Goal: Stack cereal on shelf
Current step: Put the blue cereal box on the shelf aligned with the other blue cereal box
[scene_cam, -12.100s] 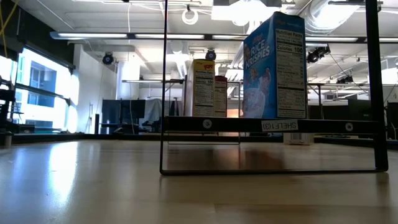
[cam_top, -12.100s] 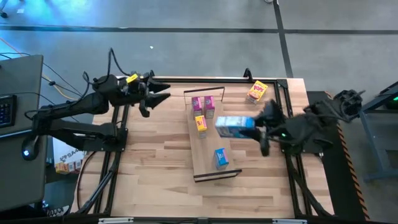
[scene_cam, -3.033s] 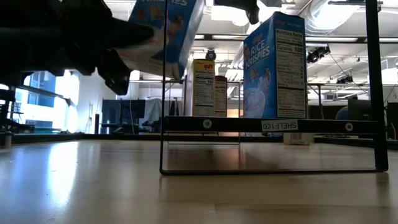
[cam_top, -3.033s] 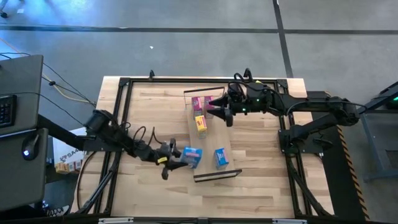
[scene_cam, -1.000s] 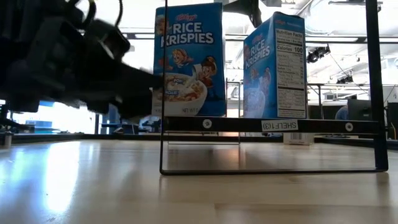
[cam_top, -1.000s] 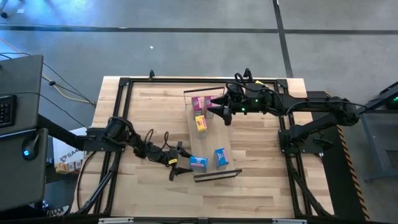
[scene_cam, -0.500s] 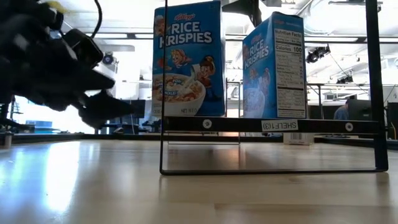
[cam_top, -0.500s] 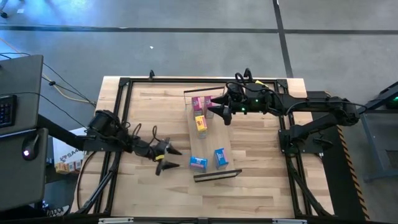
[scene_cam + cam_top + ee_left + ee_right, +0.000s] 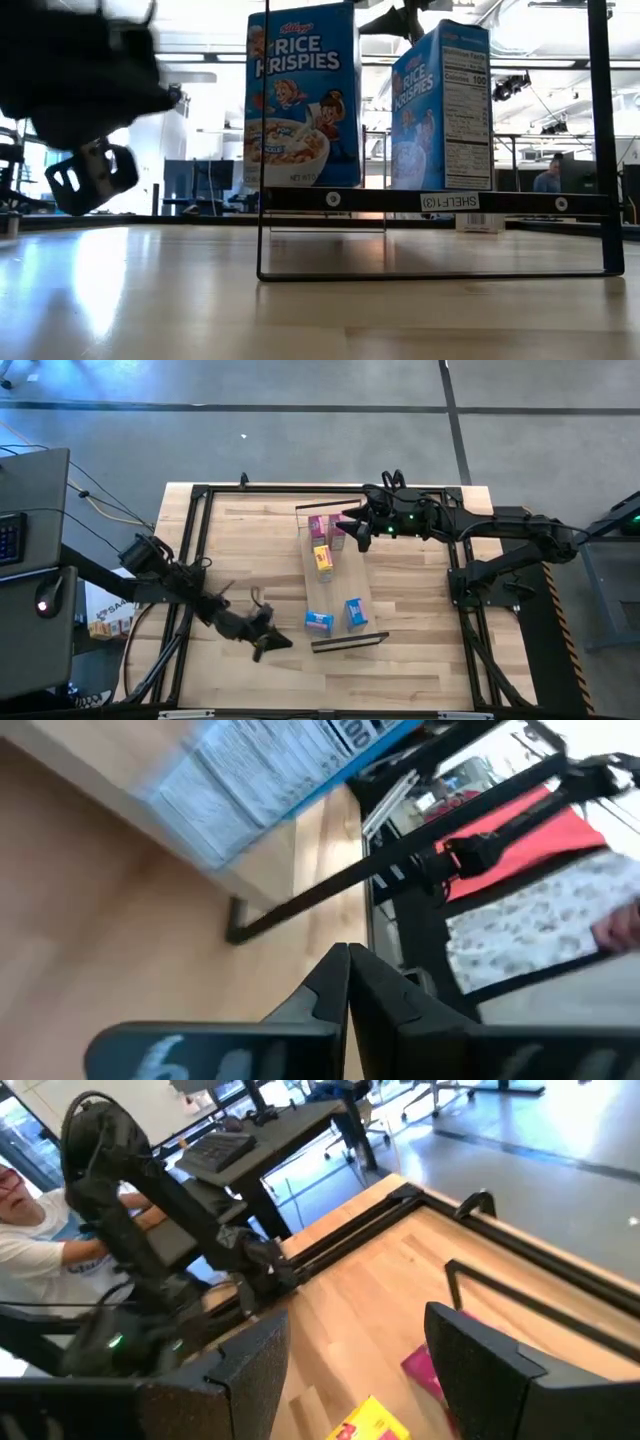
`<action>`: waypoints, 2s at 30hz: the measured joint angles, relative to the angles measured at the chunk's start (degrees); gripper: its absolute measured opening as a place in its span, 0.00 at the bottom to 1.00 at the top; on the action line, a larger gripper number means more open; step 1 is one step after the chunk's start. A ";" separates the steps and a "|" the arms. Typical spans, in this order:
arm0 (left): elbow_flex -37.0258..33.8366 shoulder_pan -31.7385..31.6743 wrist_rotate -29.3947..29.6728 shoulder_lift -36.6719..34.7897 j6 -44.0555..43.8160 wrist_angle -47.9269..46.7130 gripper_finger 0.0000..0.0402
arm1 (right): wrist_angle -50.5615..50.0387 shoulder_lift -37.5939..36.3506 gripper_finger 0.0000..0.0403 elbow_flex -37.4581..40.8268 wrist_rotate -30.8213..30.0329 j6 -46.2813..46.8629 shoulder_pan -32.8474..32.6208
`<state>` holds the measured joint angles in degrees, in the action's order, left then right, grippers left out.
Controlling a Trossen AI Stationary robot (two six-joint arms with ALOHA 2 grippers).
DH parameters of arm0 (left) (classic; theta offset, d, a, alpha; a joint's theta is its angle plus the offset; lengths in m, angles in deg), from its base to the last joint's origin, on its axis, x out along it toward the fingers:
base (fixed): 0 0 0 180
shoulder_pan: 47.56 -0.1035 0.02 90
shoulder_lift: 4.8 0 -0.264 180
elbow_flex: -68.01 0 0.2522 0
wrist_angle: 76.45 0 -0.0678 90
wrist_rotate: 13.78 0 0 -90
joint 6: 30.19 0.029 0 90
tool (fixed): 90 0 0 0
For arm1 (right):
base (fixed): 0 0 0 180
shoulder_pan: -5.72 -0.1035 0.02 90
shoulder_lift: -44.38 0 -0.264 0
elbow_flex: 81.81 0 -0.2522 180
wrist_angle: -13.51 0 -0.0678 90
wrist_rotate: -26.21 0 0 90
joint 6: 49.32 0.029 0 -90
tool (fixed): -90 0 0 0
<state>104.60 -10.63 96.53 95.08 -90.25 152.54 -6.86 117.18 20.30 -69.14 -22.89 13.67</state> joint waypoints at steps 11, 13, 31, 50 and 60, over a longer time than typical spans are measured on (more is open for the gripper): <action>11.77 -4.70 2.66 -0.03 -10.21 -20.87 0.00 | -1.00 -0.02 0.57 -0.01 2.89 -4.44 0.44; 12.02 -5.79 2.86 0.13 -10.68 -21.32 0.00 | -1.99 -0.02 0.57 -0.01 3.33 -4.24 0.40; 11.78 -9.36 0.99 -0.09 -10.75 -26.09 0.00 | -4.18 -0.02 0.57 -0.01 7.46 -2.04 0.37; 11.76 -15.51 -4.31 -0.09 -5.70 -27.88 0.00 | -4.83 -0.02 0.57 -0.01 8.15 -0.81 -1.68; 11.76 -17.19 -8.67 -0.12 -3.65 -28.13 0.00 | -4.81 -0.02 0.57 -0.01 8.13 -0.95 -1.62</action>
<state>116.36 -27.83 87.86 94.96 -93.89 124.41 -11.67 117.15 20.29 -61.01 -23.84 12.05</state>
